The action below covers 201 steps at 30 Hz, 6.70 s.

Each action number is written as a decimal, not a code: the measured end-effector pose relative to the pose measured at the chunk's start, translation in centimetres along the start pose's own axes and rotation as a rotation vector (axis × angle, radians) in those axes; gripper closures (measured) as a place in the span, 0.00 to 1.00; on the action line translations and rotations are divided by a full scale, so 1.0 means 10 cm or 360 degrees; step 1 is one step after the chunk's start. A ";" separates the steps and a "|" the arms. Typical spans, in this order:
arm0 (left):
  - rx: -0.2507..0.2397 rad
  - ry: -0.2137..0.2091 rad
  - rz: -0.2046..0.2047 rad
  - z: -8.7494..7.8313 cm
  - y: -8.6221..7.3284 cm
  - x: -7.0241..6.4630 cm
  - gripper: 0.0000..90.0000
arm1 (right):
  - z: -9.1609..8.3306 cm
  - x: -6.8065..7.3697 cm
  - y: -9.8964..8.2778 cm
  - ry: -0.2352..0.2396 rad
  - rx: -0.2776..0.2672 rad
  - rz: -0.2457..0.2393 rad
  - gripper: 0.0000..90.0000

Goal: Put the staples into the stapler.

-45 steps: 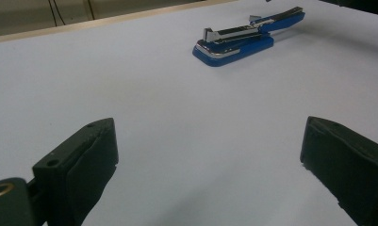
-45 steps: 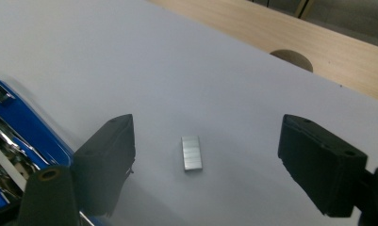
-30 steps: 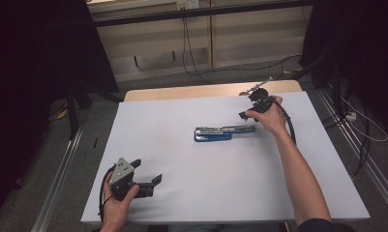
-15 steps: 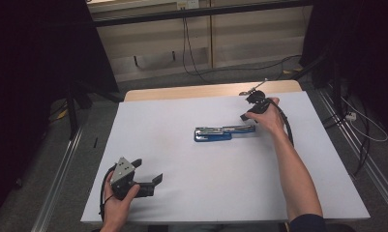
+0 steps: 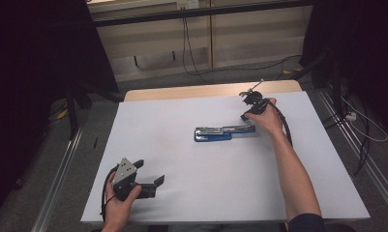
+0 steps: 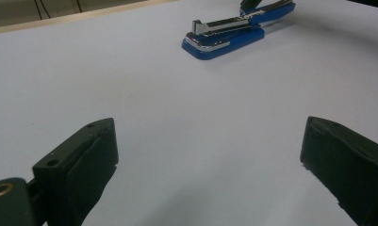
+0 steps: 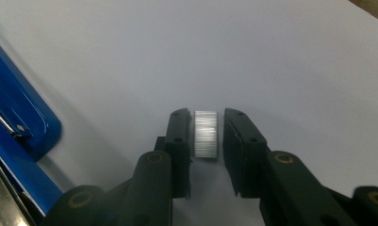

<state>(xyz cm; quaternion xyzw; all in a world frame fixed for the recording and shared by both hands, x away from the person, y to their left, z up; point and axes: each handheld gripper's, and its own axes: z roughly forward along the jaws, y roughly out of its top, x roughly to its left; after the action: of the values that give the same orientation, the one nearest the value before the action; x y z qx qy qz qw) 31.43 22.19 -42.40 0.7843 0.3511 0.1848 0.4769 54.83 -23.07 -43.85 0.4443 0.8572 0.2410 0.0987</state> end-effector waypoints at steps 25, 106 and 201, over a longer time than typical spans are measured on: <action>0.0001 0.0010 -0.0003 0.00 -0.01 0.03 0.05 | -0.02 -0.01 0.01 0.0022 0.0025 -0.0008 0.88; -0.0003 0.0044 -0.0061 0.02 -0.01 0.08 0.05 | -0.37 0.63 0.17 0.0274 -0.0426 -0.0354 0.88; 0.0007 0.0026 -0.0053 0.01 -0.01 0.08 0.05 | 0.07 1.13 0.47 0.0624 -0.0449 -0.0877 0.88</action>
<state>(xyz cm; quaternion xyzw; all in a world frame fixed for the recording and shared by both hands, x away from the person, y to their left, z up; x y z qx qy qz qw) 32.04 22.77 -42.63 0.7779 0.3683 0.1824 0.4753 51.88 -11.41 -41.61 0.1241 0.9057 0.4017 0.0541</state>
